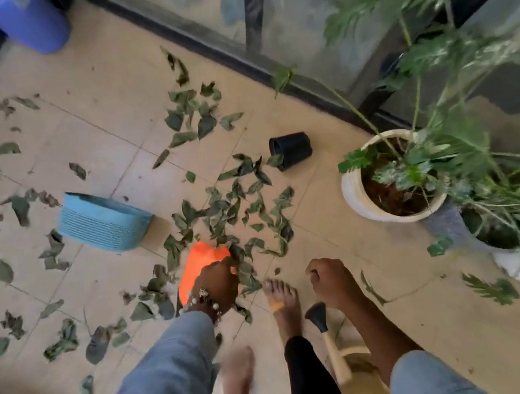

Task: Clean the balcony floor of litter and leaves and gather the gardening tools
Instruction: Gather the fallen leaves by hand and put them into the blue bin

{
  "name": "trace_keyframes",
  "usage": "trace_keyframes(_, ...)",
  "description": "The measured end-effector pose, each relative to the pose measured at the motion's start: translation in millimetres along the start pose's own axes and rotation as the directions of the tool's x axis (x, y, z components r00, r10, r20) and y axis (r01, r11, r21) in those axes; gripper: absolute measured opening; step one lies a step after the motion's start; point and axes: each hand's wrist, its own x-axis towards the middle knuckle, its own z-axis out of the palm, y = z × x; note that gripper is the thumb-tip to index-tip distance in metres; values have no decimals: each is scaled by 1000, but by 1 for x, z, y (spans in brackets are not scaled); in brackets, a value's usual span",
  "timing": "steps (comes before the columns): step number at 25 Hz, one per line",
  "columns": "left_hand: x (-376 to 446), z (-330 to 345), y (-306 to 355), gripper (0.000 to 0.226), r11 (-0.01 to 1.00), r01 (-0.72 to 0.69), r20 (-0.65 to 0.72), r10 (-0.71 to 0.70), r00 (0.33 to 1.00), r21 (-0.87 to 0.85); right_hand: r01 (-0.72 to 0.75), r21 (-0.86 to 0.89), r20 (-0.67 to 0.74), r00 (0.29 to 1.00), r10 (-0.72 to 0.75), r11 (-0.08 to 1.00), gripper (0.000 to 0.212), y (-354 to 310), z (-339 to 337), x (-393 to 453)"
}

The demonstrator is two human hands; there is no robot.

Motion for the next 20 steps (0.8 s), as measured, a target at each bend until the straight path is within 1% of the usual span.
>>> trace_keyframes(4,89,64,-7,34,995,29,4,-29,1000,-92,3,-44,66,998,0,999,23,38,60,96)
trace_keyframes(6,133,100,-15,34,991,60,4,-60,998,-123,58,-79,126,991,-48,995,28,56,99,137)
trace_keyframes(8,170,134,-26,39,980,93,24,-90,996,-175,115,-157,206,975,-81,981,36,67,137,171)
trace_keyframes(10,200,164,-36,33,950,141,31,-138,990,-279,129,-246,253,965,-64,961,39,73,168,196)
trace_keyframes(11,212,178,-41,31,916,181,38,-179,983,-358,123,-286,263,964,-46,950,40,73,181,205)
trace_keyframes(12,221,188,-44,29,856,228,56,-229,972,-463,113,-318,267,963,-26,941,42,74,192,213)
trace_keyframes(13,229,196,-45,28,776,274,85,-276,957,-568,102,-344,262,965,-9,933,48,74,201,218)
trace_keyframes(15,242,211,-48,26,629,331,126,-347,929,-704,83,-376,203,979,-6,923,58,77,217,226)
trace_keyframes(16,246,215,-46,25,579,344,135,-373,918,-740,79,-351,138,990,-31,933,57,79,221,229)
trace_keyframes(17,248,215,-45,26,544,352,143,-388,910,-761,74,-251,50,997,-63,965,49,79,222,230)
trace_keyframes(18,249,215,-43,31,518,361,162,-389,907,-775,83,-111,-36,996,-87,990,38,78,219,229)
trace_keyframes(19,250,214,-41,37,479,384,207,-381,901,-789,127,46,-101,987,-122,991,29,75,213,225)
trace_keyframes(20,248,213,-36,41,410,419,277,-362,890,-810,204,181,-124,975,-183,962,23,69,204,218)
